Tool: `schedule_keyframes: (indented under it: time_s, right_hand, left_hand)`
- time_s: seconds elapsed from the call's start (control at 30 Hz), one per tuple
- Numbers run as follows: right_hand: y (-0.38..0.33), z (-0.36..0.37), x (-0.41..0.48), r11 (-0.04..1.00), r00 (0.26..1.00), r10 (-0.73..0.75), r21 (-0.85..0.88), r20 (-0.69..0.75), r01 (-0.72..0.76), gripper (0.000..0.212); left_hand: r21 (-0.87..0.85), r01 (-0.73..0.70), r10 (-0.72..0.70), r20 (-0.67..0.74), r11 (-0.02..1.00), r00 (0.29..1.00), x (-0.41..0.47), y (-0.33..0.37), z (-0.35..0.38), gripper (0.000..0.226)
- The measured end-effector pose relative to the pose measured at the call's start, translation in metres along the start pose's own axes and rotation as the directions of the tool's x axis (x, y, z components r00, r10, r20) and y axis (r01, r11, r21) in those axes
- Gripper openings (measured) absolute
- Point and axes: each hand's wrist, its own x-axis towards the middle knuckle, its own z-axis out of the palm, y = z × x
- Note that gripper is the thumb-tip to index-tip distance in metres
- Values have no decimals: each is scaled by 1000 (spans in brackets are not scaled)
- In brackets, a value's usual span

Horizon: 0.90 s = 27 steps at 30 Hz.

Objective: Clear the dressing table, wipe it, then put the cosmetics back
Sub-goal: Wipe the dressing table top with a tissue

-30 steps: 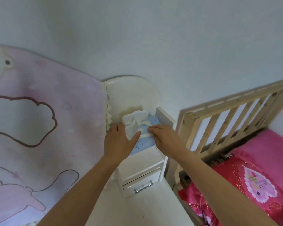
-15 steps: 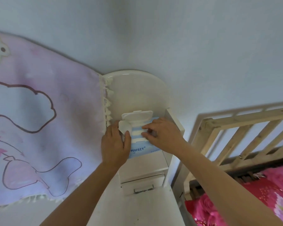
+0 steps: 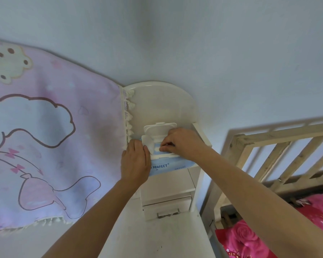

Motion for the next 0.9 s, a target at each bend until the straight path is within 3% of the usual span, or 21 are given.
schedule_keyframes:
  time_s: [0.1, 0.2, 0.33, 0.43, 0.5, 0.67, 0.8, 0.9]
  right_hand:
    - [1, 8, -2, 983, 993, -112, -153, -48, 104, 26]
    - [1, 13, 0, 933, 982, -187, -314, -4, 176, 23]
    - [-2, 0, -1, 918, 968, -230, -307, 101, 250, 31]
    - [-3, -2, 1, 857, 955, -250, -423, 161, 295, 16]
    - [-6, 0, 3, 823, 958, -210, -494, 195, 281, 7]
    - [-10, 1, 6, 795, 966, -186, -550, 180, 256, 11]
    - [-13, 4, 6, 802, 971, -203, -547, 130, 241, 9]
    - [-12, 8, 9, 825, 972, -222, -515, 82, 232, 6]
  left_hand:
    - [-5, -42, 42, -17, 999, 999, 2, 1, -4, 29]
    - [7, -81, 81, -20, 997, 996, 2, -1, -3, 28]
    - [21, -103, 103, -30, 994, 994, 0, -4, -1, 24]
    - [27, -122, 123, -33, 992, 992, 1, -2, -1, 15]
    - [31, -114, 114, -20, 993, 993, 2, -2, -3, 21]
    - [22, -90, 90, 0, 996, 996, 4, -2, -4, 30]
    - [36, -125, 126, -16, 992, 992, 4, 0, -7, 4]
    - [52, -97, 96, 31, 994, 995, 4, 1, -8, 12]
